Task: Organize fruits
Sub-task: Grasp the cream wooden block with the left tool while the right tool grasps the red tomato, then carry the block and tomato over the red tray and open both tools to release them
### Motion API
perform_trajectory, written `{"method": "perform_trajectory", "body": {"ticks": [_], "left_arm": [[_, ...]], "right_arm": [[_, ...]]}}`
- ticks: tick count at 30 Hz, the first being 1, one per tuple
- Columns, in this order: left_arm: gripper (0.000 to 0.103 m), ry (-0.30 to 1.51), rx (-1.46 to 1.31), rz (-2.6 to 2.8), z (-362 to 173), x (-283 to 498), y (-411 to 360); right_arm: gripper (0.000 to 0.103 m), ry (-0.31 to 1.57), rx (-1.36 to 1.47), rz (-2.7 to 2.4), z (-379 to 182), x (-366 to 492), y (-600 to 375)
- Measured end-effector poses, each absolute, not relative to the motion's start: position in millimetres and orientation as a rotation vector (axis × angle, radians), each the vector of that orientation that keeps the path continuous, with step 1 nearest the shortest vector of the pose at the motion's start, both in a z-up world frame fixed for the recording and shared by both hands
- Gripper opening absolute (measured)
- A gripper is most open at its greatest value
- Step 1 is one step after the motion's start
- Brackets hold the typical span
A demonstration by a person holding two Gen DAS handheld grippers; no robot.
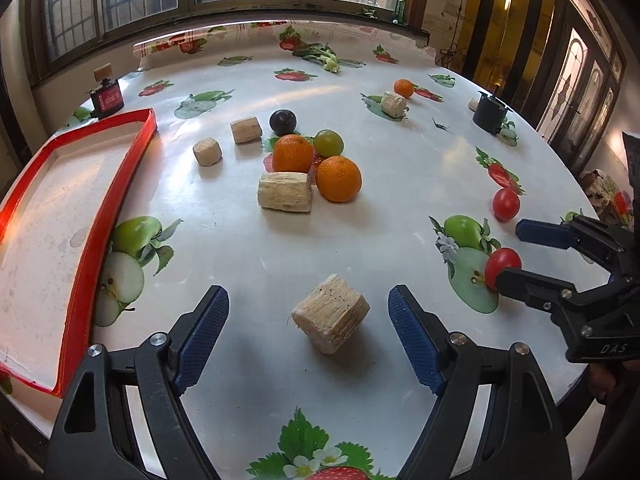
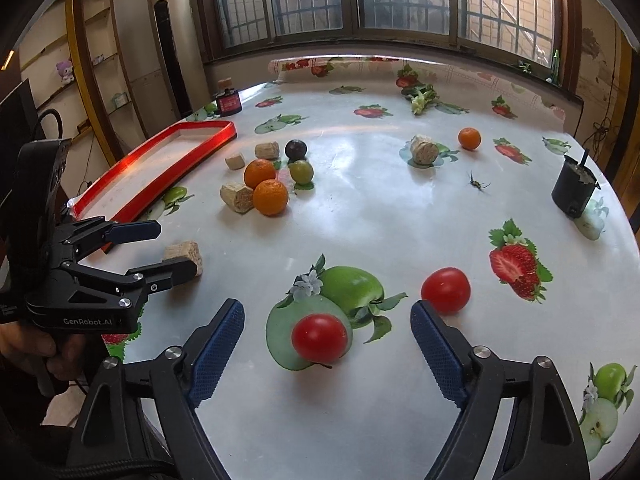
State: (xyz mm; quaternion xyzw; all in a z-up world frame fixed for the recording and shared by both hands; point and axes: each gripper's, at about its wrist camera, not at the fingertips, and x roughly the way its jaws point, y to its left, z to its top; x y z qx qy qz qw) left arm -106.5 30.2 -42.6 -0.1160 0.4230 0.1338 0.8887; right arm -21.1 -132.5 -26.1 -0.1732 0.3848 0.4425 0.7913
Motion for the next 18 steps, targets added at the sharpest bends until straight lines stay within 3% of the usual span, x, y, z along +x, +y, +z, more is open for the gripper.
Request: {"method": "perform_trajectory", "body": {"ticks": [1,3,4,5,6,10,18], "left_arm": [[0.076,0.882,-0.253,0.268,-44,-105,31],[0.053,0.913,-0.268,0.246,-48,-101,33],[0.052,0.906,-0.26,0.246,-47,-101,32],[0.039,0.908,-0.252,0.233,-47,-100,31],[0.034,0.912,-0.239,0.226,-47,-99,29],[0.034,0.915,-0.229,0.211,-46,-99,28],[0.034,0.875,-0.231,0.232,-28,-110,40]], "right_arm": [[0.066,0.849,-0.381,0.952,-30,-21,-129],[0.057,0.887,-0.393,0.954,-38,-19,-125],[0.055,0.906,-0.398,0.952,-42,-18,-123],[0.05,0.928,-0.399,0.952,-46,-16,-122],[0.047,0.937,-0.398,0.95,-48,-16,-122],[0.034,0.938,-0.4,0.938,-47,-15,-122],[0.034,0.919,-0.395,0.95,-31,-22,-117]]}}
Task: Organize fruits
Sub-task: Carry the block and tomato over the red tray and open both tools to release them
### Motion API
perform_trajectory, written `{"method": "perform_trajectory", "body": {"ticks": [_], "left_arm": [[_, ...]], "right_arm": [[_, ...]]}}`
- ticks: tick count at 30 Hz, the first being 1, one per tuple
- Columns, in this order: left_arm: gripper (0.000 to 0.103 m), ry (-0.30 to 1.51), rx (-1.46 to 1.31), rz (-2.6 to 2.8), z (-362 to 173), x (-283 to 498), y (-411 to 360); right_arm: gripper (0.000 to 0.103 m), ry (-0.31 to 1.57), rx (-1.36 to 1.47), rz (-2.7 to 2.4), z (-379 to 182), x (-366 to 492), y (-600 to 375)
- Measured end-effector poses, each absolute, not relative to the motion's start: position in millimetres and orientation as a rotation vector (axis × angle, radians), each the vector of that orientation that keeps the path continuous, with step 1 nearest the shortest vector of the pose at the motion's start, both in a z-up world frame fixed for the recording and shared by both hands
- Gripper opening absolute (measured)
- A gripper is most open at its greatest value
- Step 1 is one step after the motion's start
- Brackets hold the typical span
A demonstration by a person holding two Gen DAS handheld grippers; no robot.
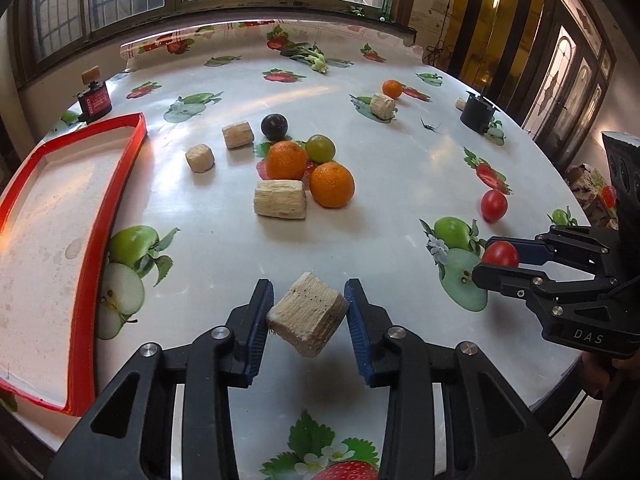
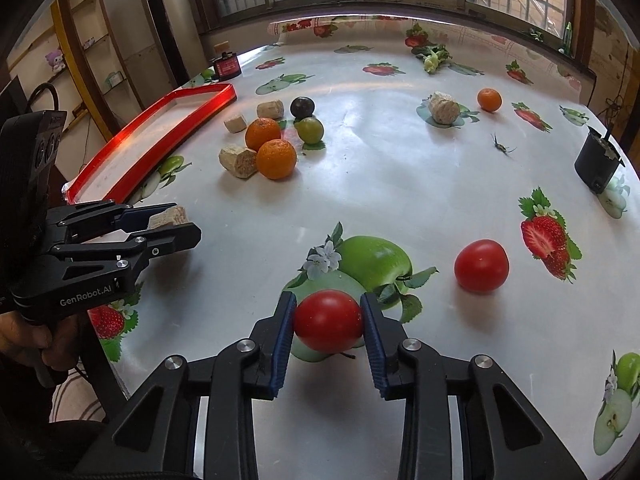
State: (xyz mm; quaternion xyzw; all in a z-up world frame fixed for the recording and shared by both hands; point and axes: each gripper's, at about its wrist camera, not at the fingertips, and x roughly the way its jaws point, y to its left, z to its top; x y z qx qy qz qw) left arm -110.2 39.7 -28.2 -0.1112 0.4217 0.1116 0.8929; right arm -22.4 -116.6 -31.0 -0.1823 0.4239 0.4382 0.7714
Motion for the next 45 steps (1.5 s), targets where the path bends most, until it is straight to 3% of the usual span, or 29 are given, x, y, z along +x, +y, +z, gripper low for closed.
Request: {"method": "perform_trajectory", "body": {"ticks": [26,45], "left_arm": [[0.034,0.754,-0.283,0.561,15,-187,143],[0.034,0.795,-0.394,0.727,-13,-221,234]], "right_arm": [[0.034,0.838,-0.385,1.212,15,-56,0],[0.033,0.866,-0.48,1.396,1,-89,176]]}}
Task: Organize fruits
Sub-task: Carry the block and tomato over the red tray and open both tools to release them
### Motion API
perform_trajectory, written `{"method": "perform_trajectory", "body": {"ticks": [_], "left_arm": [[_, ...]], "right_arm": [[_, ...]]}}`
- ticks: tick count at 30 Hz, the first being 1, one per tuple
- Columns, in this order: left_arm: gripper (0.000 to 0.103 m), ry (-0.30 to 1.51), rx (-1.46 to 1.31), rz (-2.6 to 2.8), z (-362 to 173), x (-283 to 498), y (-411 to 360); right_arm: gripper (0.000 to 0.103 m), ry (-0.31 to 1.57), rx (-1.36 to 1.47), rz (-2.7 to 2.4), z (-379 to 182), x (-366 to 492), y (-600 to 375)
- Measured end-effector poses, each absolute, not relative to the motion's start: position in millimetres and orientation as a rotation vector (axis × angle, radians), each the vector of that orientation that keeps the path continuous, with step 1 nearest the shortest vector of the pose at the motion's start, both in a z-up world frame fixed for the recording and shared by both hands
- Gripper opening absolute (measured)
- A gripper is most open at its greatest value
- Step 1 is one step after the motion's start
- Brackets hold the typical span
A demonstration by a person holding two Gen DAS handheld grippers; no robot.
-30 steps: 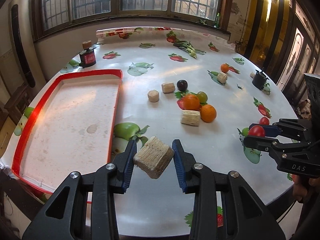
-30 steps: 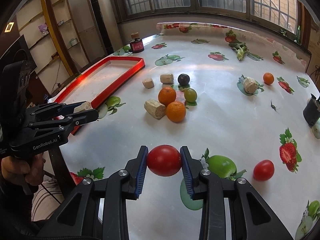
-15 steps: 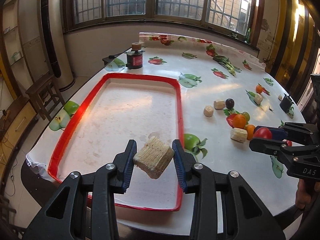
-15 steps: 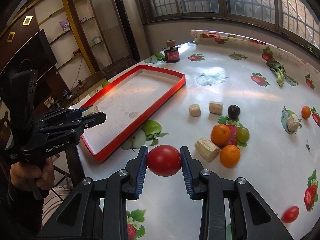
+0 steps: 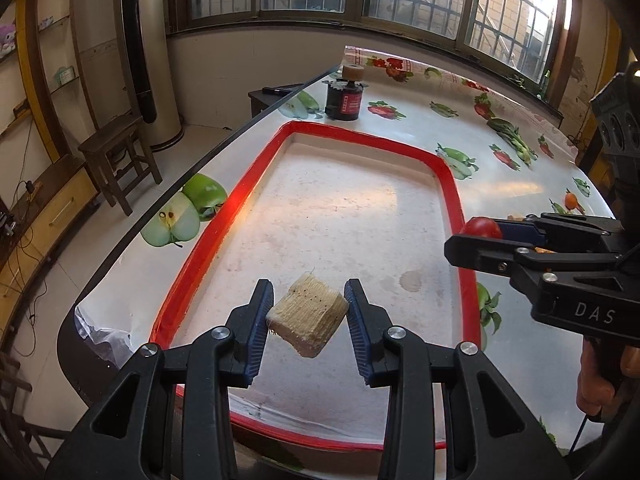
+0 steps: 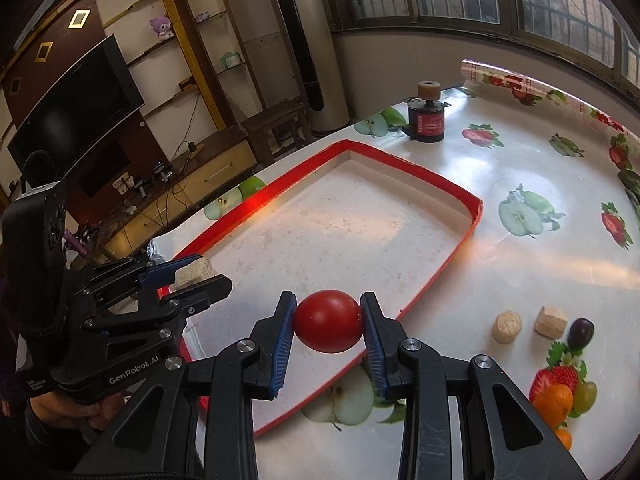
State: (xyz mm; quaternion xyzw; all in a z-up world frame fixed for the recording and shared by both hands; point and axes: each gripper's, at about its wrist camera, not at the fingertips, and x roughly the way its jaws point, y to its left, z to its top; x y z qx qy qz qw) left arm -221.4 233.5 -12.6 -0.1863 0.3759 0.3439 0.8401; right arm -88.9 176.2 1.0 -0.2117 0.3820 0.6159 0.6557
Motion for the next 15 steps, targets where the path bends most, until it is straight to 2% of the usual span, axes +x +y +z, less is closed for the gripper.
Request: {"method": "perform_trajectory", "body": {"ticks": [15], "left_arm": [[0.035,0.845,-0.426,0.731,-33,-218,252]], "right_arm": [[0.034,0.928,-0.56,1.372,-37,-87,223]]}}
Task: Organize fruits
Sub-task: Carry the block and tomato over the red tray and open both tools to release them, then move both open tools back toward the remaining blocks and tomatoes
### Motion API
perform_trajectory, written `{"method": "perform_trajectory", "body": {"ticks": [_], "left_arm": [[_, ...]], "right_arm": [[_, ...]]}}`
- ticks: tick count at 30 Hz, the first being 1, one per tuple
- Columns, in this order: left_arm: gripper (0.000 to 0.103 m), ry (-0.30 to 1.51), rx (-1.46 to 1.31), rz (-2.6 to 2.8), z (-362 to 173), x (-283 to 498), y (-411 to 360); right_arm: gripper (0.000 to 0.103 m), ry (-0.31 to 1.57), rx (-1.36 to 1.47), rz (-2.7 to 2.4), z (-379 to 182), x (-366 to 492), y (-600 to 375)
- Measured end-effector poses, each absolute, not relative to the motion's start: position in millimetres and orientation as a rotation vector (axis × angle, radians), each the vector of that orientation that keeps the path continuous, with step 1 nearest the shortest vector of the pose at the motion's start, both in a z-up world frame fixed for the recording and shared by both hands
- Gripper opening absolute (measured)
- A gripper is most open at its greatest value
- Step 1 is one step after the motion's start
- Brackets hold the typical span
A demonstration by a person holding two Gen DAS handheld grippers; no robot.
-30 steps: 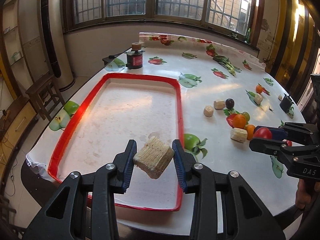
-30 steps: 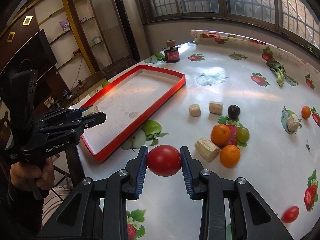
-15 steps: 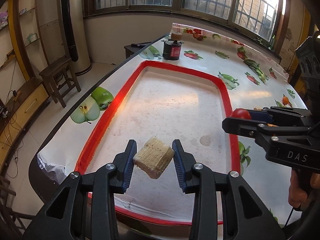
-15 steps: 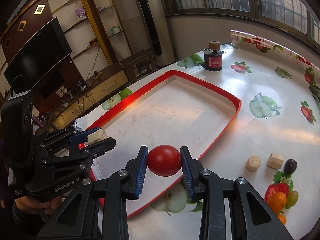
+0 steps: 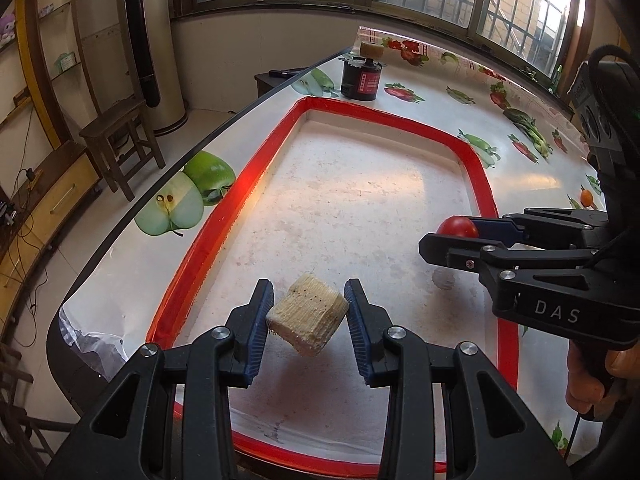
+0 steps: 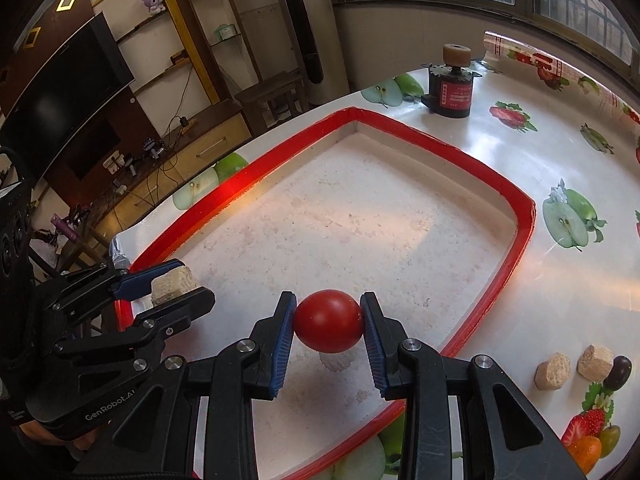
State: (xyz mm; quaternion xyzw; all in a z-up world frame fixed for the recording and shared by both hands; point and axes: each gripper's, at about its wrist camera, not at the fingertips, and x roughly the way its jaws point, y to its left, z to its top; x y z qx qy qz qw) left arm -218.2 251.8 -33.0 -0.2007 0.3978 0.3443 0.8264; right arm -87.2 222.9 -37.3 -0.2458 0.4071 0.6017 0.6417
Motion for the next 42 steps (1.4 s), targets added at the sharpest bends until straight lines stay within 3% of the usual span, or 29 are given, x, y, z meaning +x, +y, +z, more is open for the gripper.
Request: {"method": "perform_trajectory", "body": {"ticks": [10,11,13,15,20,42], "left_arm": [[0.037,0.892,-0.416,0.749,-43,-211,248],[0.042,0.894,-0.412,0.76,-43,-211,248],[0.049,0.897,-0.399,0.777,-41,-211,248],[0.062,0.89,-0.399,0.787,-39,-213,247],[0.076,0.877,-0.384,0.821,-31,-216,244],[0.076,0.842,-0.357,0.781,-5,-206,210]], "right_arm": [[0.036,0.932,-0.593,1.339,-52,-86,228],[0.039,0.935,-0.585,1.342,-52,-85,228],[0.058,0.931,-0.578,1.333,-50,-83,228],[0.061,0.917,-0.568,1.334,-44,-83,225],[0.062,0.903,-0.549,1.342,-32,-85,217],[0.071,0.869,-0.438,1.317,-1,-71,130]]}}
